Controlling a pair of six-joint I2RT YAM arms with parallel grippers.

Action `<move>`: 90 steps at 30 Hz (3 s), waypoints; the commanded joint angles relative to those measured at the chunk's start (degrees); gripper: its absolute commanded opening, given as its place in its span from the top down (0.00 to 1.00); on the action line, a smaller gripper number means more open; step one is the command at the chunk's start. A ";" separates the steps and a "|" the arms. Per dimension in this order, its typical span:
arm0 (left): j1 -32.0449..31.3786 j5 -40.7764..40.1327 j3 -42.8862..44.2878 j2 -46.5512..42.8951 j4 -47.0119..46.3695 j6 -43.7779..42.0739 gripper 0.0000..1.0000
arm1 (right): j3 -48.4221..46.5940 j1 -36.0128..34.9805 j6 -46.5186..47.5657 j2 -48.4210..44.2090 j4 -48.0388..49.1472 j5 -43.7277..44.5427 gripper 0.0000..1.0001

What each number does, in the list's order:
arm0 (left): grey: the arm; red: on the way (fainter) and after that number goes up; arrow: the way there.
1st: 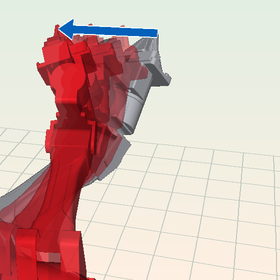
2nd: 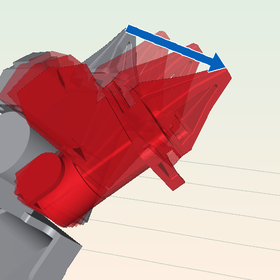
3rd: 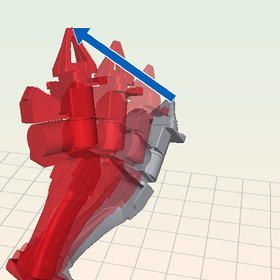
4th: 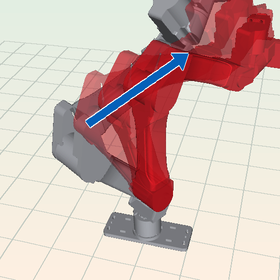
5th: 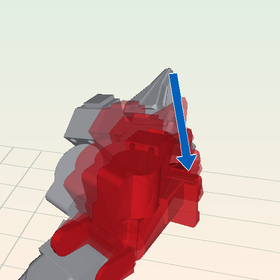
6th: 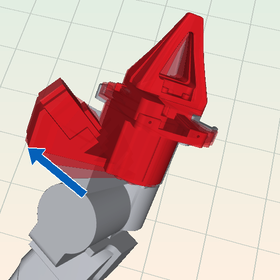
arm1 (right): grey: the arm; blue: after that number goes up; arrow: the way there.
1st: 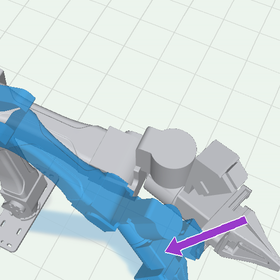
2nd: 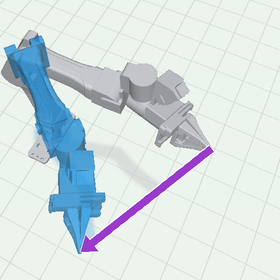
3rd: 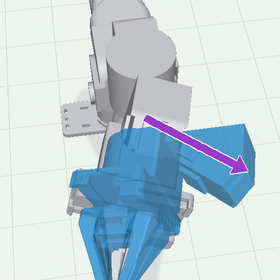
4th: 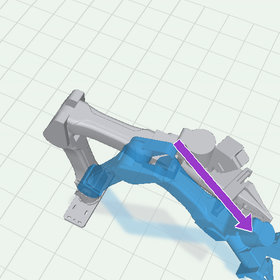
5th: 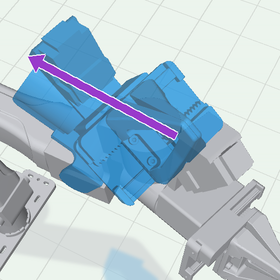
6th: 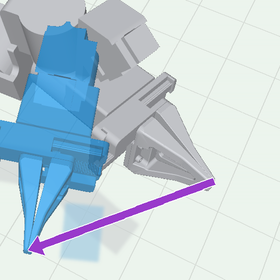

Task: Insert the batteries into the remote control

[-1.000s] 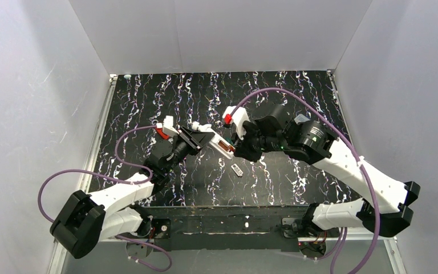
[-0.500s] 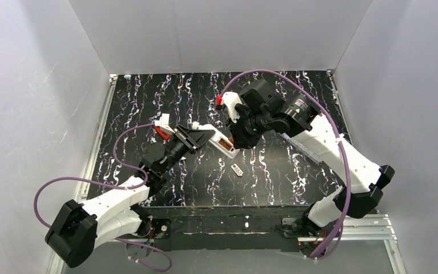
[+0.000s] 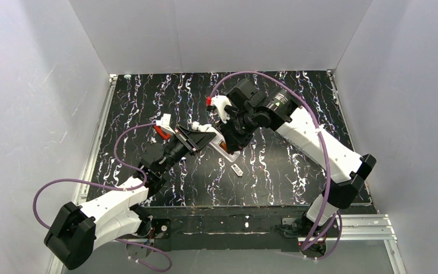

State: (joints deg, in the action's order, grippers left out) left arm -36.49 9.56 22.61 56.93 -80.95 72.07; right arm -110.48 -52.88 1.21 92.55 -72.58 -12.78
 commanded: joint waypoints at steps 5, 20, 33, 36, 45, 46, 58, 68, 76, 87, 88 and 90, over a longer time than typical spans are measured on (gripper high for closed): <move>0.15 1.52 1.49 -1.44 -4.93 -0.33 1.00 | -0.45 0.34 -2.56 1.16 -0.68 1.20 0.99; 0.10 2.28 1.38 -1.64 -4.56 -1.14 1.00 | 1.37 0.42 -4.82 2.52 -2.56 -0.35 0.99; 0.06 3.01 1.41 -1.89 -4.74 -0.72 1.00 | 2.54 0.59 -4.47 3.29 -2.40 0.71 0.99; 0.06 3.07 1.64 -1.86 -4.72 -0.20 1.00 | 2.74 0.67 -4.51 3.29 -1.94 1.18 0.98; 0.02 3.69 2.02 -1.55 -4.66 0.15 1.00 | 2.51 0.85 -4.47 3.69 -1.29 1.65 0.93; 0.09 3.78 1.96 -1.49 -4.61 0.17 1.00 | 2.49 0.83 -4.39 3.73 -1.21 1.80 0.92; 0.05 4.83 2.26 -0.99 -4.03 0.74 1.00 | 1.35 0.89 -4.06 4.65 -0.35 3.48 0.89; -0.07 5.13 2.09 -0.55 -4.15 1.23 1.00 | 0.43 0.92 -3.61 4.94 0.36 2.85 0.83; -0.05 4.88 1.95 -0.40 -4.09 1.23 1.00 | 0.17 0.94 -3.50 5.40 0.45 0.68 0.80; -0.07 3.99 1.16 -0.49 -4.39 1.85 1.00 | 0.55 0.98 -3.67 5.27 0.32 -1.10 0.74; -0.04 3.84 1.08 -0.51 -4.35 1.87 1.00 | 0.68 0.97 -3.67 5.20 0.23 -1.11 0.73; -0.03 3.71 1.03 -0.63 -4.35 1.63 1.00 | 0.69 0.95 -3.67 4.98 0.29 -1.11 0.74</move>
State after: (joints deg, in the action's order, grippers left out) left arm -36.49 12.71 22.61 57.65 -78.32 72.93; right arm -108.29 -52.14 -2.81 97.78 -73.34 -12.80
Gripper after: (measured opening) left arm 0.253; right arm 0.263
